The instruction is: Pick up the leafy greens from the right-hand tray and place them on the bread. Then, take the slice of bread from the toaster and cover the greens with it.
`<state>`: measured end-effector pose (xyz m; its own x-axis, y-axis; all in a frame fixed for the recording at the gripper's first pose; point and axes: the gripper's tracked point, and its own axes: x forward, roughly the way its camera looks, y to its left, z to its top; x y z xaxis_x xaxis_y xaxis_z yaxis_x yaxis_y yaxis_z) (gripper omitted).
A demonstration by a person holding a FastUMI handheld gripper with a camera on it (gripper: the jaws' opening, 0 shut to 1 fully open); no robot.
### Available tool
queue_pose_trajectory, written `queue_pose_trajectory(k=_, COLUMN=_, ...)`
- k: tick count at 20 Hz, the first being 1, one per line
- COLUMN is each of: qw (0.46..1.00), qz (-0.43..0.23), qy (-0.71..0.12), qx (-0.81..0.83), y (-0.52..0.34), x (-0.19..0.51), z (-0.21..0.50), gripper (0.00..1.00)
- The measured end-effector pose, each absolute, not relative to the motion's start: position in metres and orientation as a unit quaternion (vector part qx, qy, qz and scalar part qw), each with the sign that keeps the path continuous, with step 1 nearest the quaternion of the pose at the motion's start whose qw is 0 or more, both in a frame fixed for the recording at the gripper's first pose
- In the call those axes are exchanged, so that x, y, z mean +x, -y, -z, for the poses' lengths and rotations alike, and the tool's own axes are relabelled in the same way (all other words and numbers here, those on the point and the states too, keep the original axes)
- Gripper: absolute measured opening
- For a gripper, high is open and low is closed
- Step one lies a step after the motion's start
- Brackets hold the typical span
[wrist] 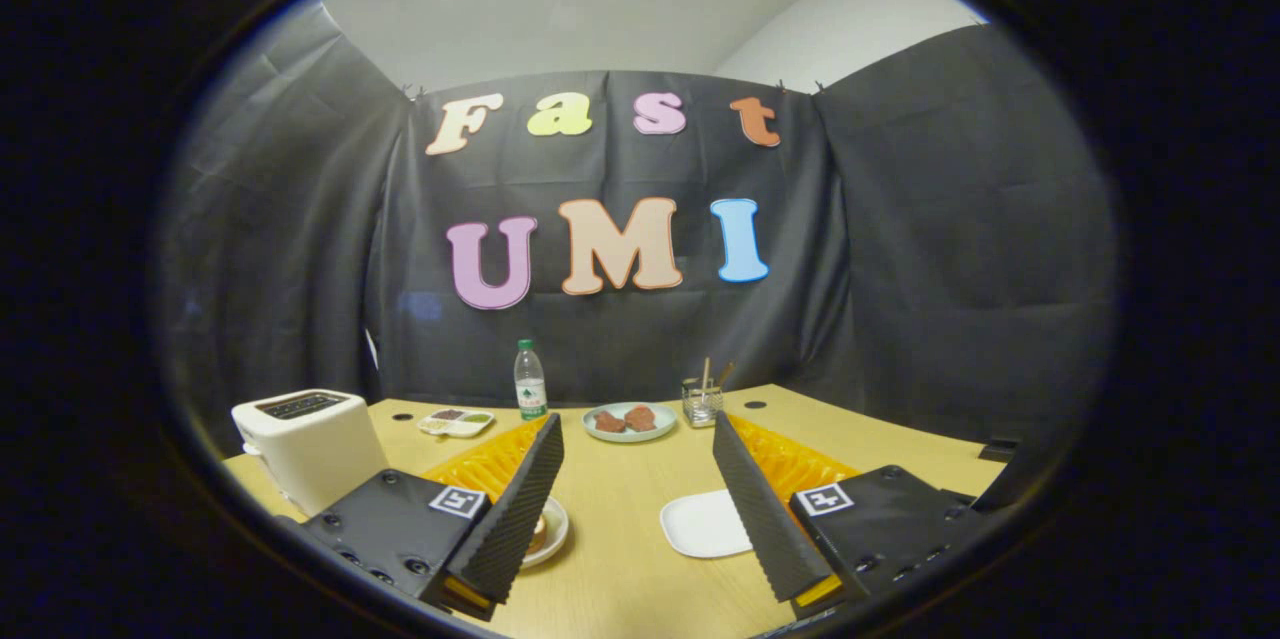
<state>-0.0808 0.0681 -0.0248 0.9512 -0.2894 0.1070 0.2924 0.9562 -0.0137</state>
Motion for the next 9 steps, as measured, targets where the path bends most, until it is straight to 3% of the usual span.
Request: queue_pose_trajectory(k=9, qw=0.987, qz=0.152, qy=0.047, qx=-0.020, y=-0.0600, x=-0.0820, z=0.0298, gripper=0.96)
